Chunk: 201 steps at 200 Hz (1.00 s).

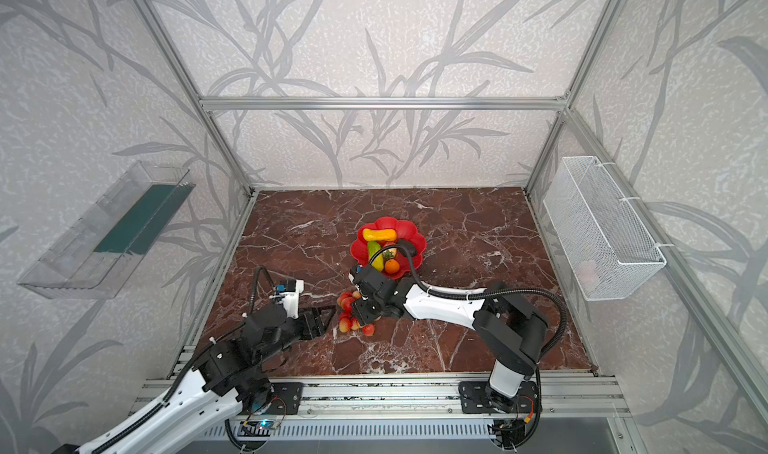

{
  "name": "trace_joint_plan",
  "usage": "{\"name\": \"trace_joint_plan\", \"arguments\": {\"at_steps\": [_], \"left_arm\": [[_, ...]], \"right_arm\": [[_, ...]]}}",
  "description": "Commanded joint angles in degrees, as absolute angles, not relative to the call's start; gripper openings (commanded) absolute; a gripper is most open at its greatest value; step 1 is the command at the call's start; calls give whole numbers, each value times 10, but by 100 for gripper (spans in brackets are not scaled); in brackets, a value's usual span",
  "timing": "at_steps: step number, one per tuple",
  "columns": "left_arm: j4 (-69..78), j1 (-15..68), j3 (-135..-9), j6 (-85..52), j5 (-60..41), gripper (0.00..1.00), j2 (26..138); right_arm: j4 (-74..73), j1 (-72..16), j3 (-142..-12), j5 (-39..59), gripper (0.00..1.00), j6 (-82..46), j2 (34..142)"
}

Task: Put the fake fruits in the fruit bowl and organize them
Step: 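Move both grippers to the lychee bunch and grasp its stem with the right gripper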

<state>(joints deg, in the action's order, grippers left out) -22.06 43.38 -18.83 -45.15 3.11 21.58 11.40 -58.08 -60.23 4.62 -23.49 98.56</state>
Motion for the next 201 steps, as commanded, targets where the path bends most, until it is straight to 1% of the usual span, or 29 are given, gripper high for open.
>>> {"name": "trace_joint_plan", "arguments": {"at_steps": [1,25,30,49,81,98,143,201], "left_arm": [[-291,432,-205,-461,90,81,178],[-307,431,-214,-459,105,83,165],[-308,431,-216,-458,106,83,165],[-309,431,-226,-451,111,85,176],[-302,431,-238,-441,118,86,201],[-297,430,-239,-439,118,87,210],[-294,430,-244,-433,119,88,217],[-301,429,-247,-432,122,88,212]], "right_arm": [[110,-583,-619,48,61,-245,993],[127,-583,-629,16,58,-225,981],[134,-583,-632,8,57,-219,963],[159,-583,-634,-7,57,-211,939],[136,-564,-574,-14,57,-250,878],[124,-550,-550,-11,56,-271,865],[85,-522,-536,32,56,-299,896],[71,-517,-550,70,56,-326,966]]}}
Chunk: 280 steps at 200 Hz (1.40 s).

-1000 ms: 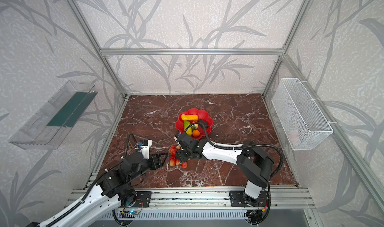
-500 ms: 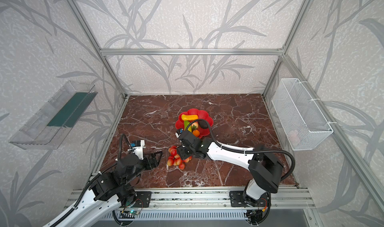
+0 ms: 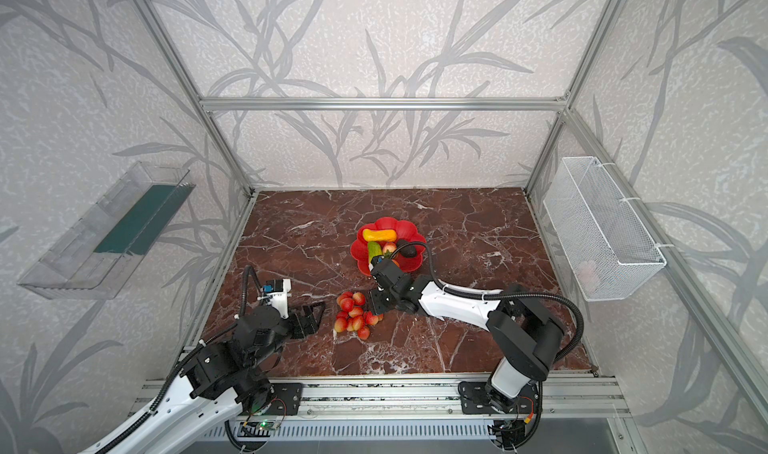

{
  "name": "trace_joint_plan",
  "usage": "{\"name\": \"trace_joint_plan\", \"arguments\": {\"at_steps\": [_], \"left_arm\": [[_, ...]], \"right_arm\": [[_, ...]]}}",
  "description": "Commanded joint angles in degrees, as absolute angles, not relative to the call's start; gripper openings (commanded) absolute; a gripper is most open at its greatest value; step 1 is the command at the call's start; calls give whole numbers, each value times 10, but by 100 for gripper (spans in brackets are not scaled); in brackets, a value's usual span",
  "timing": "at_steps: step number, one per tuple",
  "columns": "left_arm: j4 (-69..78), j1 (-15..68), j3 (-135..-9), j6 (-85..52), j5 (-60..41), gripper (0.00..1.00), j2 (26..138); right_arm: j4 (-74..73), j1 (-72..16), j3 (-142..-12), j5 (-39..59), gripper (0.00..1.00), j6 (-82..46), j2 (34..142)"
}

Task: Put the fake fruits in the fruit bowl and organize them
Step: 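Move both grippers to the lychee bunch and grasp its stem with the right gripper, then lift the lychee bunch into the bowl with the right gripper and release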

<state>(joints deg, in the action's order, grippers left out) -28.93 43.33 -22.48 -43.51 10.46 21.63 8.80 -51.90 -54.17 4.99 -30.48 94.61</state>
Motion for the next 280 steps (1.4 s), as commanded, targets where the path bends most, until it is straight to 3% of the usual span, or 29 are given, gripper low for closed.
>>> {"name": "trace_joint_plan", "arguments": {"at_steps": [1,27,76,118,204,280], "left_arm": [[-301,429,-247,-432,122,88,212],[-303,429,-249,-428,125,89,212],[-302,429,-248,-426,129,89,213],[-301,428,-248,-421,132,89,209],[-284,427,-251,-389,141,93,191],[-278,427,-259,-369,165,97,164]], "right_arm": [[72,-517,-550,70,56,-326,966],[59,-516,-545,64,54,-332,975],[46,-516,-553,58,34,-316,986],[60,-517,-566,45,24,-289,943],[130,-517,-630,-5,21,-231,819],[183,-443,-739,25,22,-159,831]]}}
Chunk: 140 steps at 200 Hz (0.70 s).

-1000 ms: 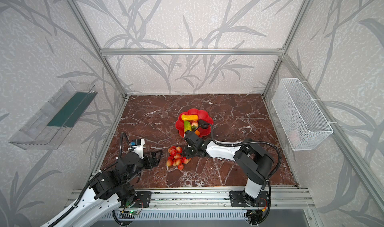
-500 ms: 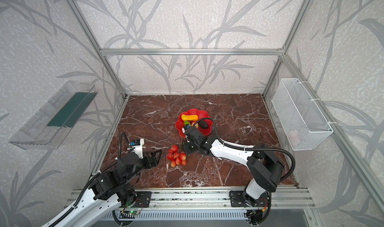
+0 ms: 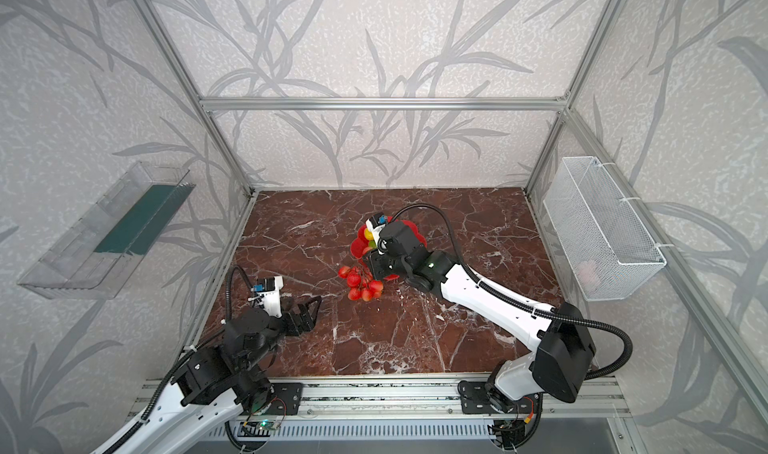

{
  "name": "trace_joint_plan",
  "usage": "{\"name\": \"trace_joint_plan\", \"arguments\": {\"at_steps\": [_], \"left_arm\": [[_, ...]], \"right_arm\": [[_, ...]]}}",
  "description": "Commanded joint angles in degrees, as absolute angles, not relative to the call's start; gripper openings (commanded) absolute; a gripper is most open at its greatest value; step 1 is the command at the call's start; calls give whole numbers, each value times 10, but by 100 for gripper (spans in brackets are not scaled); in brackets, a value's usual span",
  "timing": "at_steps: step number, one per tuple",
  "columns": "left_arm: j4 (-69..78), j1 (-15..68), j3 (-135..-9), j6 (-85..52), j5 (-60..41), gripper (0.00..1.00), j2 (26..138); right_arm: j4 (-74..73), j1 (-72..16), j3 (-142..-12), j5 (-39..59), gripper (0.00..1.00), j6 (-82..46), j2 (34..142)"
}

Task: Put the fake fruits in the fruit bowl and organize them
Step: 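Lift the lychee bunch into the bowl with the right gripper and release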

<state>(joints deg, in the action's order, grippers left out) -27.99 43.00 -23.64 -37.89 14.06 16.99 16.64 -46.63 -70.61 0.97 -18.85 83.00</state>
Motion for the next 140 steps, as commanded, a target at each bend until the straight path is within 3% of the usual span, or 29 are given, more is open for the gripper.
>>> {"name": "trace_joint_plan", "arguments": {"at_steps": [1,97,140], "left_arm": [[-279,427,-260,-369,165,97,164],[-251,426,-266,-350,182,99,184],[-221,426,-267,-339,186,100,209]], "right_arm": [[183,-442,-740,26,22,-159,832],[137,-351,-733,92,25,-163,934],[139,-331,-765,101,38,-163,1001]]}}
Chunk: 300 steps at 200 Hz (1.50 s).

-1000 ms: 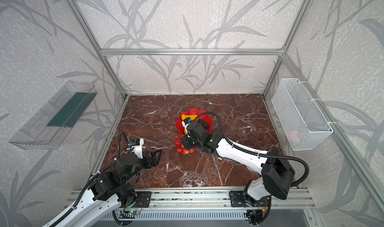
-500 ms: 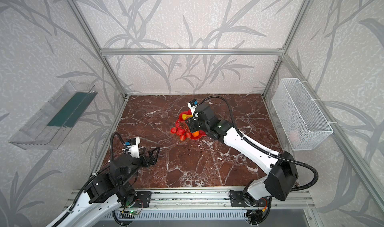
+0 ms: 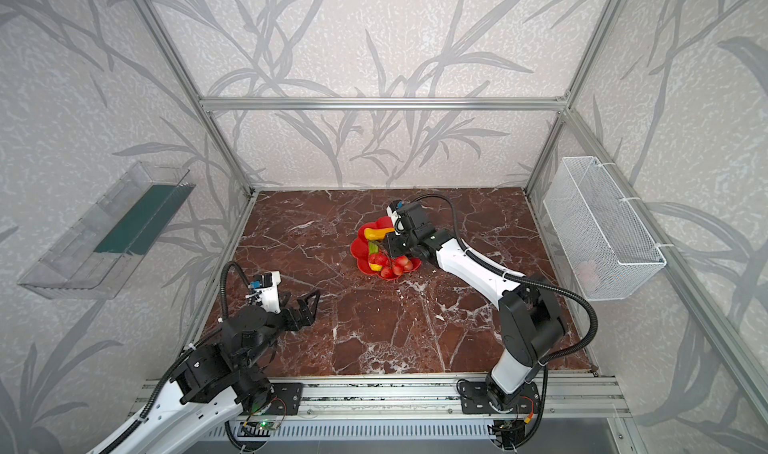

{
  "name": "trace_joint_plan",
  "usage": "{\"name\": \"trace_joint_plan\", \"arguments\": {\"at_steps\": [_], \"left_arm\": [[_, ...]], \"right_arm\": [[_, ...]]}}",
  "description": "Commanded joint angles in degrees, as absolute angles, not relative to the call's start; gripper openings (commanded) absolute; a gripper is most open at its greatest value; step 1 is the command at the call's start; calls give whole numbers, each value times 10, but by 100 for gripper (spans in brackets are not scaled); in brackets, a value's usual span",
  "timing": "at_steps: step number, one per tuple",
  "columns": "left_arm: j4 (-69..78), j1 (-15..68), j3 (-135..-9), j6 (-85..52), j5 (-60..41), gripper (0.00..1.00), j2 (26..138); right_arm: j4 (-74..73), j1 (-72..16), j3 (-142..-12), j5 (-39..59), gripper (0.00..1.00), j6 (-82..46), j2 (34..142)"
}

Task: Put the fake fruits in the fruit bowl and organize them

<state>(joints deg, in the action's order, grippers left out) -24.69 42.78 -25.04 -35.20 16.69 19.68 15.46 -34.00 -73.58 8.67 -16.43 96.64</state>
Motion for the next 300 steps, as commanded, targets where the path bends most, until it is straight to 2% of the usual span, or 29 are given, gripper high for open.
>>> {"name": "trace_joint_plan", "arguments": {"at_steps": [1,32,54,68,74,101,121,153,169,183,207,227,242,261,279,290,300], "left_arm": [[-220,425,-267,-338,186,100,210],[-193,425,-271,-320,191,100,232],[-173,424,-278,-294,203,100,247],[-160,424,-285,-263,220,100,270],[-153,423,-287,-249,231,100,276],[-114,406,-286,-183,301,100,310],[-61,365,-258,-140,334,100,327],[37,230,-191,-124,324,100,364],[148,157,-151,-116,287,100,406],[185,92,-157,-144,243,100,452],[233,38,-181,-116,201,99,569],[357,30,-168,-79,203,99,686],[324,22,-200,-68,190,99,706],[522,2,-165,-54,177,99,776],[603,-9,-149,-69,176,99,851],[712,-12,-147,-49,169,99,920],[621,-13,-160,-61,160,99,889]], "right_arm": [[139,-330,-767,101,38,-163,1003],[149,-317,-801,112,62,-158,1034],[155,-301,-823,122,75,-155,1031],[159,-290,-830,123,90,-151,1018],[161,-285,-830,123,100,-150,1010],[176,-267,-801,112,99,-144,942],[160,-259,-719,74,99,-129,851],[74,-232,-506,-26,99,-84,649],[44,-199,-421,-63,99,-46,584],[-4,-181,-354,-104,99,-5,560],[-110,-153,-285,-124,99,16,578],[-250,-135,-240,-128,99,42,629],[-332,-116,-230,-117,99,48,694],[-445,-99,-219,-100,99,50,787],[-534,-98,-211,-81,99,73,859],[-561,-96,-211,-74,99,74,889],[-552,-87,-208,-66,99,61,889]]}}
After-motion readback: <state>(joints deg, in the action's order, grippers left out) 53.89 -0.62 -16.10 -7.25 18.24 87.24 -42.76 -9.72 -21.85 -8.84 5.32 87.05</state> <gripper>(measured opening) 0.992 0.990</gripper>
